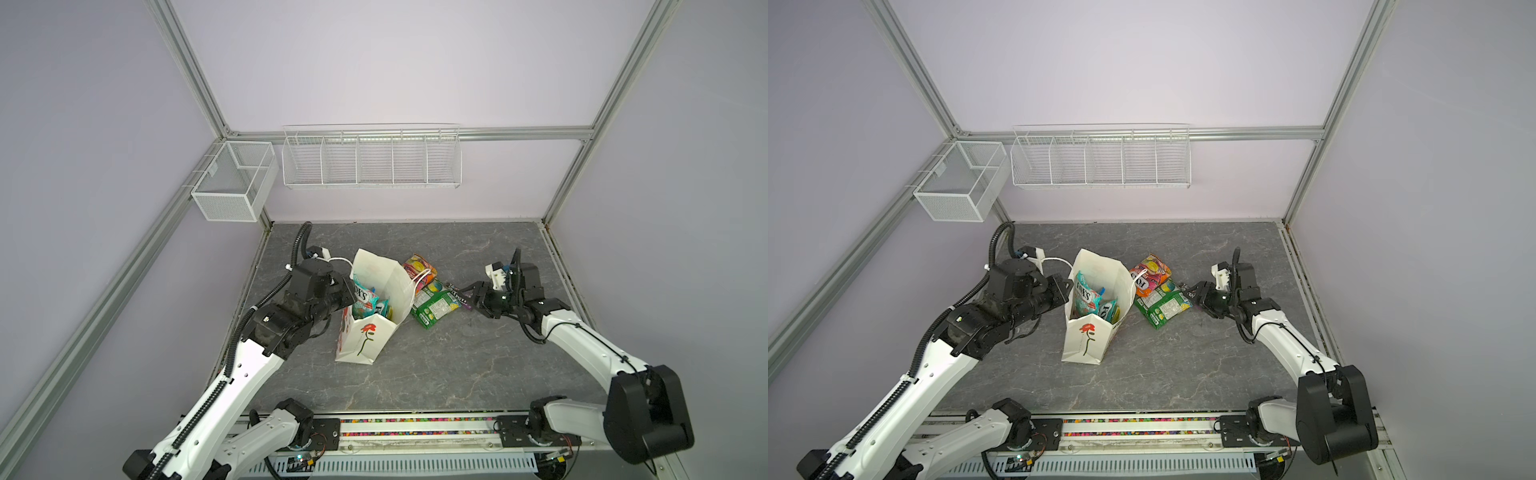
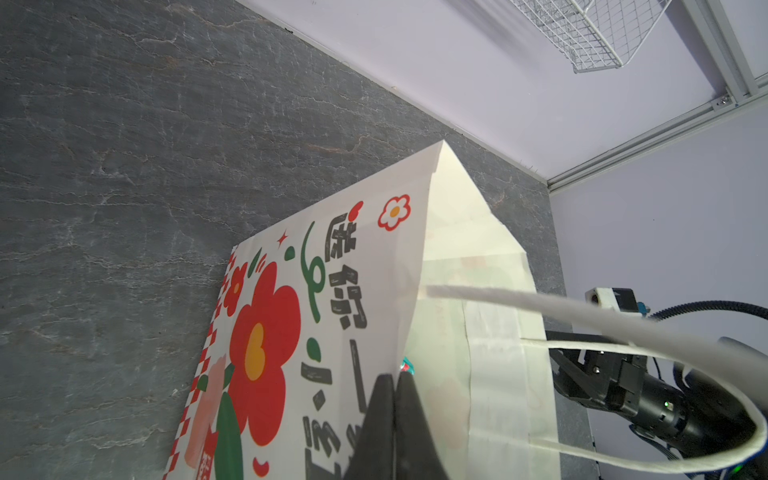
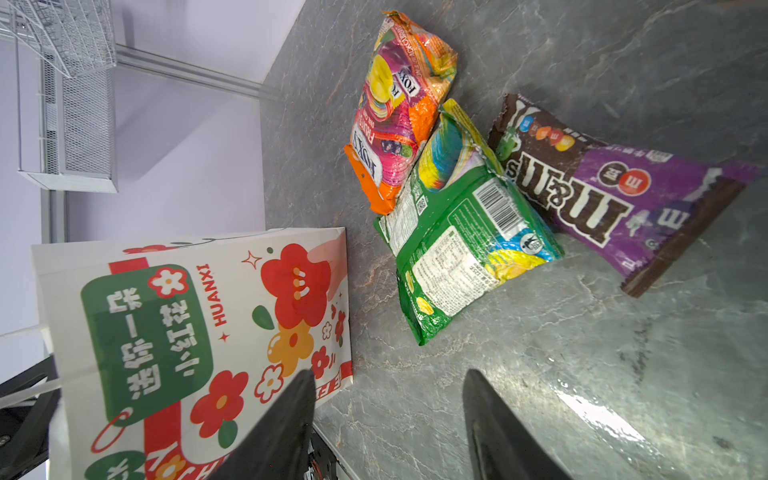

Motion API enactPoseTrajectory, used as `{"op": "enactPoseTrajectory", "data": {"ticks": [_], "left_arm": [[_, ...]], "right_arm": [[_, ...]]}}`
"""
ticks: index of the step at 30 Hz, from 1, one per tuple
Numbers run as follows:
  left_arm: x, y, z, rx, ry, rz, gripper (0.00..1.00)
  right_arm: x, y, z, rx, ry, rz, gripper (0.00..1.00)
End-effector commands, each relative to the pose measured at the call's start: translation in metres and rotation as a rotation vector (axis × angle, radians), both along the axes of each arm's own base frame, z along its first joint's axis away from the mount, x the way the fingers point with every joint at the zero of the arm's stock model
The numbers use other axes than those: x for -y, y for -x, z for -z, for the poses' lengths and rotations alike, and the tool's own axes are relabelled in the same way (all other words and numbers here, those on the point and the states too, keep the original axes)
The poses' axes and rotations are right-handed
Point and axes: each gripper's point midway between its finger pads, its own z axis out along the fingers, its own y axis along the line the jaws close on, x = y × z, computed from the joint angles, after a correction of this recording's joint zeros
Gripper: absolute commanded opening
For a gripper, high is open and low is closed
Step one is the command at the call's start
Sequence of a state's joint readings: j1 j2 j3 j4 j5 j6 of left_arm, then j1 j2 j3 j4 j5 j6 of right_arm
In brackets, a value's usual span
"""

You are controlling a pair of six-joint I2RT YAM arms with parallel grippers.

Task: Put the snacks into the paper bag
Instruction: 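Lower the open right gripper onto the green candy bag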

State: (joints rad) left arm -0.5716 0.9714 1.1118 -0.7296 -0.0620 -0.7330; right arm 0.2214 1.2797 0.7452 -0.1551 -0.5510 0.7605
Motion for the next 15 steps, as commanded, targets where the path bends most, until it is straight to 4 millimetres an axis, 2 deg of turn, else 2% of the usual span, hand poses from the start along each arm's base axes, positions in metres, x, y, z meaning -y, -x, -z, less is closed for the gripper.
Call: {"op": "enactPoseTrajectory", "data": {"ticks": [1, 3, 4, 7, 10, 15], "left_arm": [[0.004, -0.003, -0.004, 0.017, 0.017, -0.001, 0.00], [0.004, -0.003, -0.004, 0.018, 0.017, -0.001, 0.00], [0.004, -0.003, -0.004, 0.017, 0.017, 0.000, 0.00], [0.004, -0.004, -0.005, 0.018, 0.016, -0.002, 0.00], [0.004, -0.005, -0.005, 0.017, 0.014, -0.001, 0.00], [0.005, -0.005, -0.004, 0.014, 0.012, -0.001, 0.00]], "right_arm": [[0.000, -0.001, 0.012, -0.022, -0.019, 0.001, 0.60], [-0.002, -0.001, 0.017, -0.031, -0.032, -0.005, 0.62], [0.004, -0.005, 0.021, -0.037, -0.041, 0.016, 0.64], [0.006, -0.009, 0.030, -0.049, -0.052, 0.022, 0.65], [0.006, -0.010, 0.041, -0.068, -0.054, 0.024, 0.70], [0.005, -0.013, 0.057, -0.098, -0.070, 0.029, 0.71]]}}
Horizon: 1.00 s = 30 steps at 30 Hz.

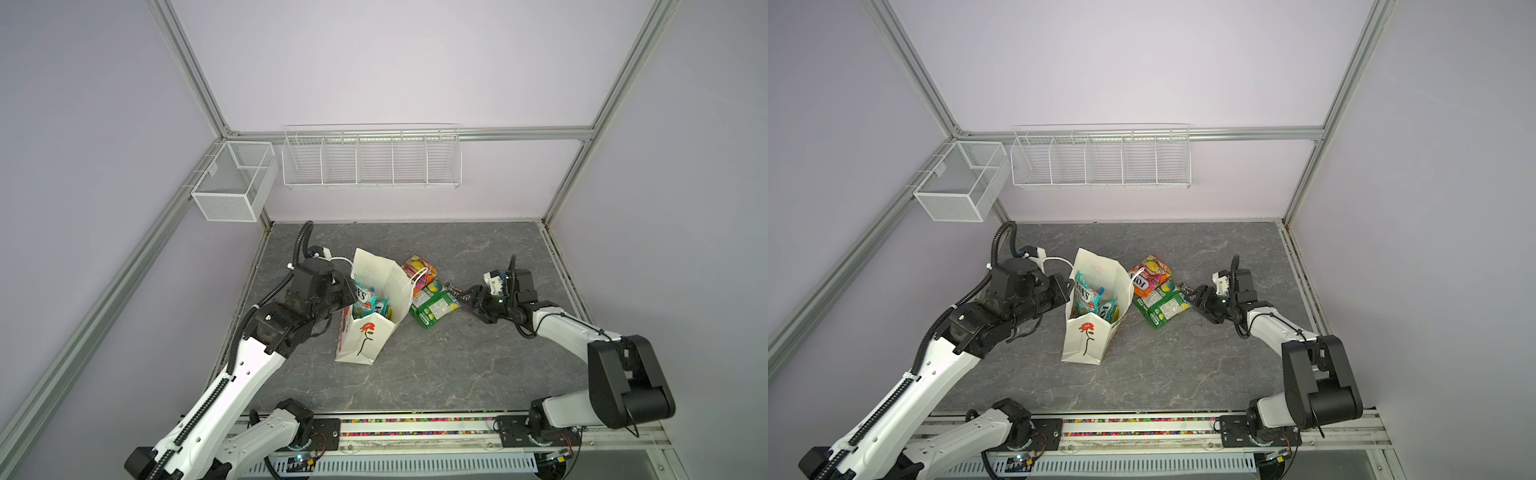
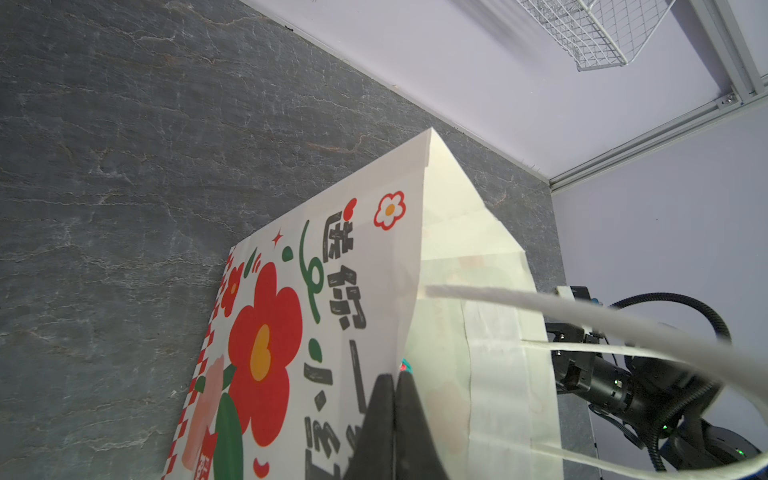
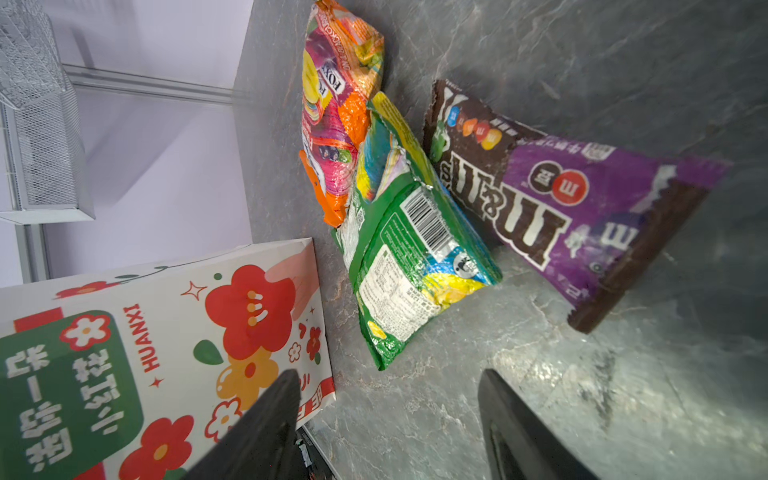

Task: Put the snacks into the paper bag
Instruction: 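Lower the open right gripper onto the green candy bag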

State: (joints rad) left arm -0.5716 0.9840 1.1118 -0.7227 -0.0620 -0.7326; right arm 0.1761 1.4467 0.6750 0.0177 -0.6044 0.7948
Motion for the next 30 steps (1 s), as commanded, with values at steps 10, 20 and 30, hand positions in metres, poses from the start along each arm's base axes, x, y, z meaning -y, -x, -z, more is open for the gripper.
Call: {"op": "enactPoseTrajectory", "data": {"ticks": [10, 20, 30], "left_arm": [[0.003, -0.003, -0.004, 0.018, 0.013, -0.001, 0.00], [0.003, -0.002, -0.004, 0.018, 0.013, -0.001, 0.00], [0.002, -0.002, -0.003, 0.016, 0.012, -0.001, 0.00]], "right_arm": [[-0.002, -0.006, 0.027, -0.034, -0.052, 0.013, 0.71], [-0.003, -0.008, 0.041, -0.051, -0.067, 0.020, 0.71], [-0.004, -0.012, 0.053, -0.070, -0.077, 0.031, 0.70]]}}
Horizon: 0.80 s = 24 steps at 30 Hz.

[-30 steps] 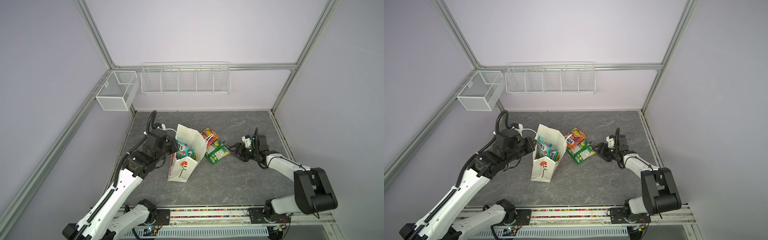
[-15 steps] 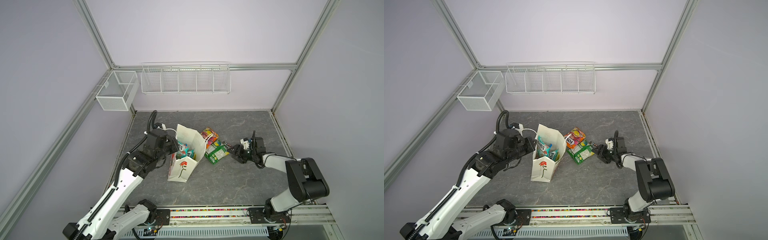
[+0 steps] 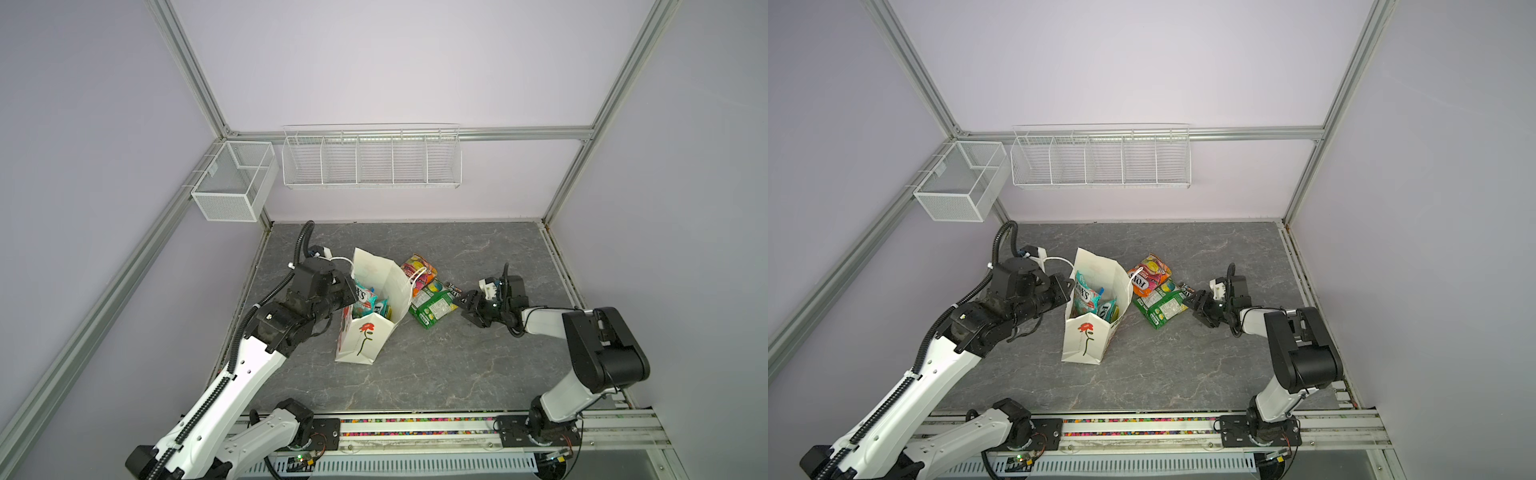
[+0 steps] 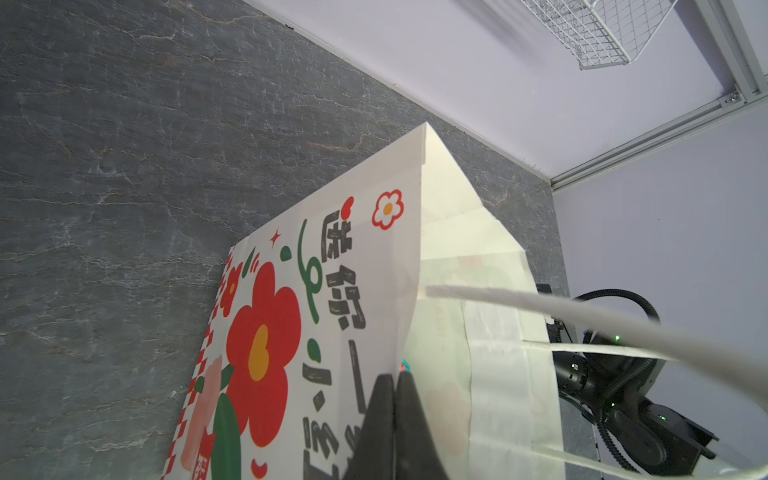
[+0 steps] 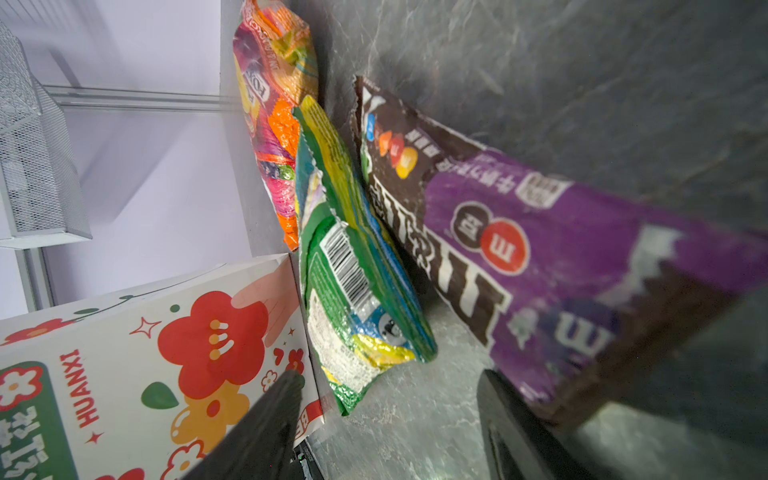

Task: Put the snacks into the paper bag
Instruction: 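Lower the open right gripper onto the green candy bag, then close the right gripper on the edge of the green candy bag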

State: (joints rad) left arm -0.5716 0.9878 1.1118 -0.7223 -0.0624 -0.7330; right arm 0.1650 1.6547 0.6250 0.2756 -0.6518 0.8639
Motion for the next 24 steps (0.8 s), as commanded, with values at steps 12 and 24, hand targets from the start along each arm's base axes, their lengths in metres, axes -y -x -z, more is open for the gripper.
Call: {"op": "enactPoseTrajectory", "data": {"ticks": [12, 24], "left_arm": [[0.001, -0.001, -0.004, 0.020, 0.014, -0.003, 0.00], [0.001, 0.000, -0.005, 0.022, 0.013, -0.002, 0.00]], "right_arm": [[-0.003, -0.003, 0.026, -0.041, -0.050, 0.030, 0.64], [-0.007, -0.005, 0.041, -0.061, -0.062, 0.034, 0.54]]}}
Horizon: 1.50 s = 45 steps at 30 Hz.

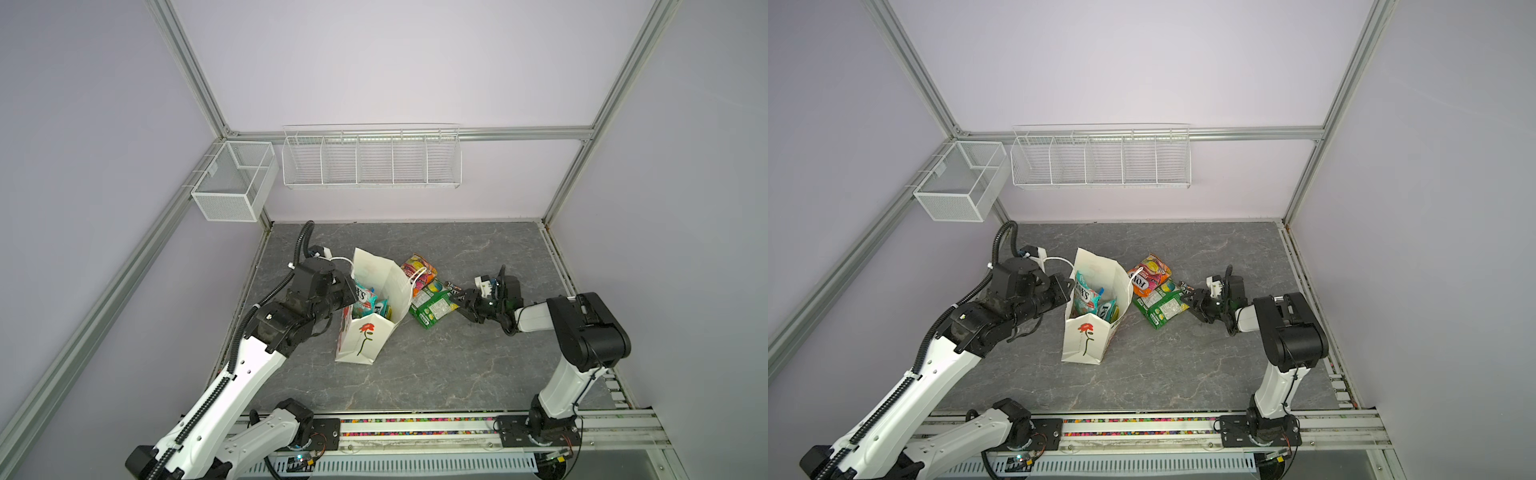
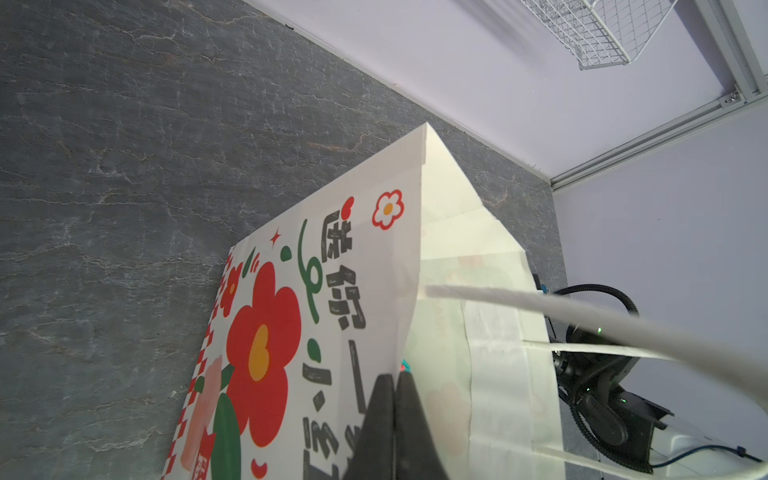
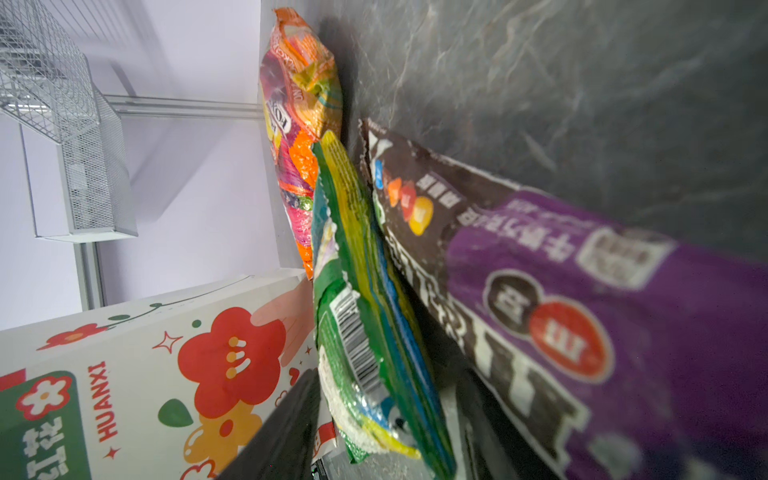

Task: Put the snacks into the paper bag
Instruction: 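Close the right gripper on the edge of the green candy bag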

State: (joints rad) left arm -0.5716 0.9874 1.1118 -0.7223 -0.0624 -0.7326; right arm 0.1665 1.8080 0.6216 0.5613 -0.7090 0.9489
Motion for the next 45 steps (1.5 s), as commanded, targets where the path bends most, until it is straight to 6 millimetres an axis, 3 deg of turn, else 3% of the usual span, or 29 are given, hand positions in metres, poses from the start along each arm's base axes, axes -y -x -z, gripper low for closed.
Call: {"op": "enactPoseTrajectory", "data": {"ticks": [1, 13, 24, 25, 45], "left_arm": [[0.001, -0.001, -0.005, 0.021, 0.012, -0.003, 0.00], [0.001, 0.000, -0.006, 0.023, 0.015, -0.002, 0.00], [0.001, 0.000, -0.008, 0.028, 0.018, 0.001, 0.00], [0.001, 0.000, -0.008, 0.028, 0.018, 0.001, 0.00], [0.001, 0.002, -0.011, 0.033, 0.033, 0.002, 0.00]], "right_arm": [[0.004, 0.016, 0.033, -0.119, 0.032, 0.027, 0.52], [-0.002, 0.019, 0.028, -0.100, 0.030, 0.010, 0.27], [-0.001, 0.018, 0.003, -0.049, 0.070, -0.005, 0.12], [-0.010, 0.023, 0.000, -0.043, 0.078, -0.034, 0.11], [-0.019, 0.028, -0.076, 0.119, 0.090, -0.078, 0.07]]}}
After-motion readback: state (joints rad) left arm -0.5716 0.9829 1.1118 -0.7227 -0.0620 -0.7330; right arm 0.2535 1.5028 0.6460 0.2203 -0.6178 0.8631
